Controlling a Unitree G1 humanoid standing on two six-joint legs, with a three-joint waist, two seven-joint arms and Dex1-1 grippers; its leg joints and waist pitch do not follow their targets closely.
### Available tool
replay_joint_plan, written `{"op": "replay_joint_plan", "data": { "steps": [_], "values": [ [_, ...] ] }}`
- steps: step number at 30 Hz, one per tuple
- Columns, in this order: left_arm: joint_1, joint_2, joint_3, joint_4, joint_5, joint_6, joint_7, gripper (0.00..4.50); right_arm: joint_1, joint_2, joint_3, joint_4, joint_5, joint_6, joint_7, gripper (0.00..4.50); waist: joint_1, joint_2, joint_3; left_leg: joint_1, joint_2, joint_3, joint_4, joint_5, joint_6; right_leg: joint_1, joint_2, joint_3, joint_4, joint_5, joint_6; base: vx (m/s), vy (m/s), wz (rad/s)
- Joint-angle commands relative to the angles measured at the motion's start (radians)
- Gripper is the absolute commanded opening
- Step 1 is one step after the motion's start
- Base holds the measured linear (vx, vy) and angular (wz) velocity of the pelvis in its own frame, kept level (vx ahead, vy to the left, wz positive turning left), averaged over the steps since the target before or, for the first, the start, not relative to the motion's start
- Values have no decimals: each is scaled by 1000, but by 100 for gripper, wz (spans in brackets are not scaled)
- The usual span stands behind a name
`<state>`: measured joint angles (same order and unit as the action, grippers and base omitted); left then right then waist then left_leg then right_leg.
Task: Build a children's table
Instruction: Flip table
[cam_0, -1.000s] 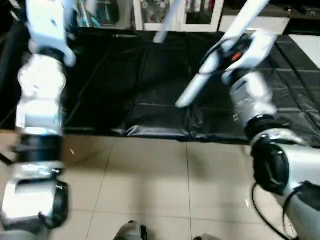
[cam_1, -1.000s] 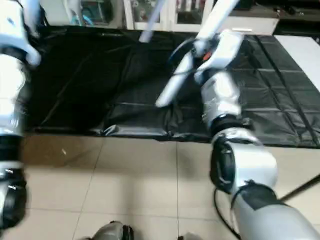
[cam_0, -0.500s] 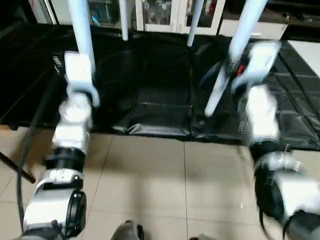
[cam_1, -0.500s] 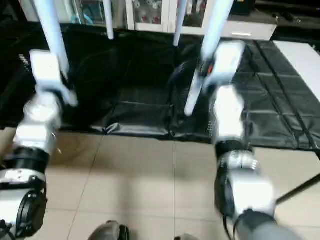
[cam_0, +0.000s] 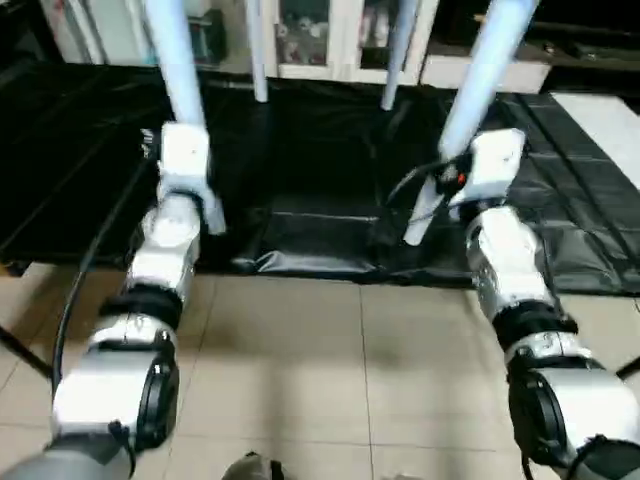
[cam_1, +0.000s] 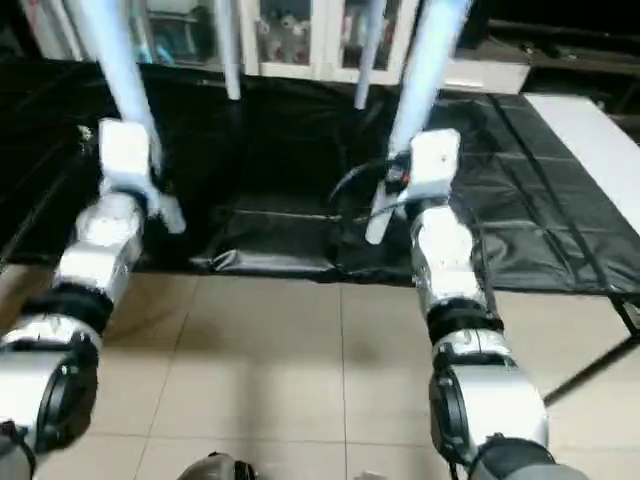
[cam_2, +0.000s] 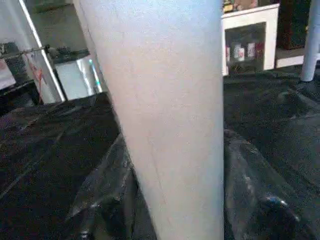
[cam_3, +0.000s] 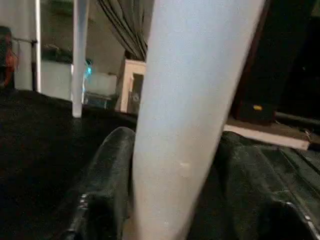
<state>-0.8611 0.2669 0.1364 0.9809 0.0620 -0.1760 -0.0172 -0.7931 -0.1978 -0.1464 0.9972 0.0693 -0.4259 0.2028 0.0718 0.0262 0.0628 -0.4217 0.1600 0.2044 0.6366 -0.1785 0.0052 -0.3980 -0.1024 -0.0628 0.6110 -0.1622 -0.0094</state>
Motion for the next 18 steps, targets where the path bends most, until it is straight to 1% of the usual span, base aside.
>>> {"op": "replay_joint_plan", "data": {
  "steps": [1,2,4,5,6,7,8,9,10,11,12,13,14,15,16,17,18],
  "values": [
    [-27,-1,0,18,-6,-18,-11,272,-13,-10,4,-9,-2,2,1,302,-11,4,-93,55,63,-40,-97,-336,-30,21,-57,31,-59,-157,-197,0,0,0],
    [-27,1,2,20,-7,-24,-8,280,-13,-12,4,-15,-2,-3,2,315,-13,4,-94,53,63,-39,-95,-307,-18,23,-57,30,-56,-135,-209,0,0,0],
    [-26,3,6,14,-10,-37,-2,307,-10,-16,2,-30,-2,-11,1,329,-15,3,-95,51,64,-37,-93,-278,-4,25,-55,29,-53,-105,-219,0,0,0],
    [-26,4,8,6,-16,-55,2,312,-2,-19,-1,-52,4,-21,11,335,-17,9,-97,49,63,-38,-92,-259,5,27,-54,28,-50,-80,-224,0,0,0],
    [-15,5,11,-17,-20,-67,6,316,12,-19,-3,-82,10,-28,16,358,-18,7,-97,49,64,-37,-91,-250,10,28,-53,27,-48,-67,-226,0,0,0],
    [-9,6,12,-29,-22,-75,9,316,20,-19,-4,-99,13,-32,20,358,-17,7,-99,50,65,-37,-90,-235,20,28,-53,27,-45,-44,-229,0,0,0],
    [12,8,15,-62,-25,-85,9,340,42,-14,-5,-142,25,-28,33,373,-17,9,-98,48,66,-37,-89,-218,32,31,-53,27,-42,-21,-233,0,0,0],
    [12,8,15,-62,-25,-85,9,351,42,-14,-5,-142,25,-28,33,380,-16,8,-98,48,67,-37,-90,-215,38,31,-54,27,-43,-17,-233,0,0,0],
    [52,12,21,-115,-34,-115,-4,351,83,-7,-3,-212,41,-20,51,389,-15,6,-97,49,69,-36,-89,-212,48,32,-54,27,-43,-13,-236,0,0,0],
    [72,13,26,-137,-45,-122,-20,356,104,-4,0,-246,46,-18,58,389,-16,5,-96,47,69,-36,-89,-209,56,33,-54,28,-43,-17,-235,0,0,0],
    [72,13,26,-137,-45,-122,-20,357,104,-4,0,-246,46,-18,58,407,-15,7,-97,49,69,-35,-89,-214,55,30,-53,27,-43,-25,-235,0,0,0],
    [84,12,29,-147,-52,-125,-30,357,117,-2,2,-265,48,-19,61,407,-18,5,-97,52,67,-33,-89,-224,51,28,-50,28,-44,-44,-237,0,0,0],
    [143,8,39,-205,-89,-162,-81,357,184,10,15,-372,59,-27,70,407,-14,4,-91,51,70,-34,-94,-251,46,27,-53,31,-53,-80,-229,0,0,0],
    [150,6,39,-213,-94,-166,-87,357,191,11,17,-383,60,-27,70,407,-14,4,-91,51,70,-34,-94,-251,46,27,-53,31,-53,-80,-229,0,0,0],
    [197,-5,42,-276,-130,-198,-128,357,243,20,24,-464,65,-23,65,407,-12,2,-90,52,74,-37,-100,-281,29,27,-55,32,-56,-124,-210,0,0,0],
    [214,-10,43,-302,-143,-208,-141,357,261,23,26,-491,65,-18,61,407,-15,1,-90,51,74,-36,-100,-285,25,24,-53,32,-55,-128,-208,0,0,0],
    [231,-18,43,-337,-163,-205,-155,357,280,28,24,-522,67,-9,54,407,-17,4,-91,55,72,-36,-102,-306,14,19,-48,32,-56,-147,-203,0,0,0]
  ]
}}
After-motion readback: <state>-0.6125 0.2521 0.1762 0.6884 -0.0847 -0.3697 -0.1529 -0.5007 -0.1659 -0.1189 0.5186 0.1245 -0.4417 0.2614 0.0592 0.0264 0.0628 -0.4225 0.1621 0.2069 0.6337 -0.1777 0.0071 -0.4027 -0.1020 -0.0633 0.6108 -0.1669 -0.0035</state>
